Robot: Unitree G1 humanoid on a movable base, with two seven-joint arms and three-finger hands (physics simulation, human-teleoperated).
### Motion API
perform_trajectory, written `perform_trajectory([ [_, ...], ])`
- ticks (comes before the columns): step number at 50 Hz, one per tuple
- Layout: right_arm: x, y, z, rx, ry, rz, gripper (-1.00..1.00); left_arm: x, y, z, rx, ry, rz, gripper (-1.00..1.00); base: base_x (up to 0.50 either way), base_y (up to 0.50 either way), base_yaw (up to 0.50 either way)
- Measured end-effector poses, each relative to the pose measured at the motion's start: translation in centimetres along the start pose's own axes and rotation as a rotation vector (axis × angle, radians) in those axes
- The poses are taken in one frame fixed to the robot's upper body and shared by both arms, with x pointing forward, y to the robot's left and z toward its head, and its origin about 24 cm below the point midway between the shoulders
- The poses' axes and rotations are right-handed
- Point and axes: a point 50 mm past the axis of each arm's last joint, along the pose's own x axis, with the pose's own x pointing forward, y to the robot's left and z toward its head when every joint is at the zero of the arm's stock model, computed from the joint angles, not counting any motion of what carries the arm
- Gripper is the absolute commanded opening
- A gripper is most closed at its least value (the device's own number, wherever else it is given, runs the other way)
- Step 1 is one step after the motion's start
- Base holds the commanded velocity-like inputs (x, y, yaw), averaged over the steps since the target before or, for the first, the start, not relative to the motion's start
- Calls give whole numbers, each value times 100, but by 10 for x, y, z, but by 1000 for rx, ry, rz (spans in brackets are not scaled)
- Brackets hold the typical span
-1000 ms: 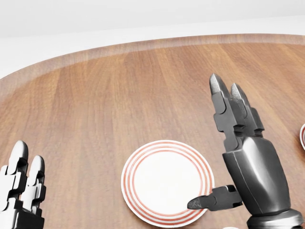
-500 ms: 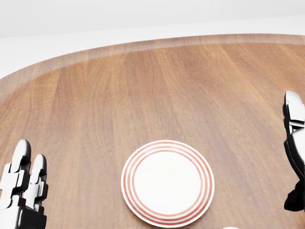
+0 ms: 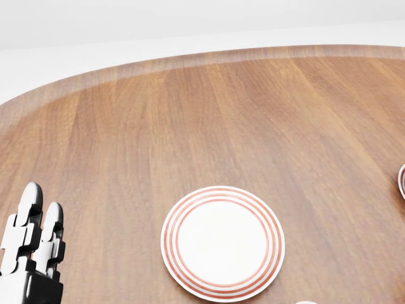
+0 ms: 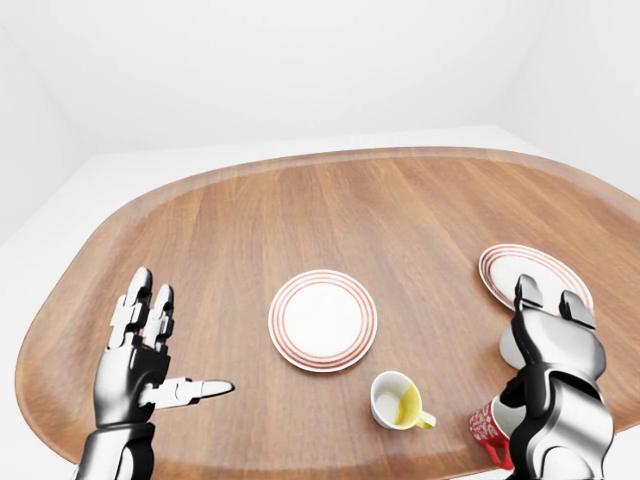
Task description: Put the red mug on the left plate.
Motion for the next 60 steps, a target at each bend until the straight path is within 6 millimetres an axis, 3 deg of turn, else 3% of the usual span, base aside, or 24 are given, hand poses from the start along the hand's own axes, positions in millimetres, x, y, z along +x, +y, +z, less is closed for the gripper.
perform_trajectory([
  [22, 17, 36, -30, 153, 23, 73, 100, 1, -1, 0, 2, -5, -3, 100, 0, 0, 0],
  [60, 12, 89, -36, 234, 29, 306, 100, 1, -2, 0, 6, 0, -6, 100, 0, 0, 0],
])
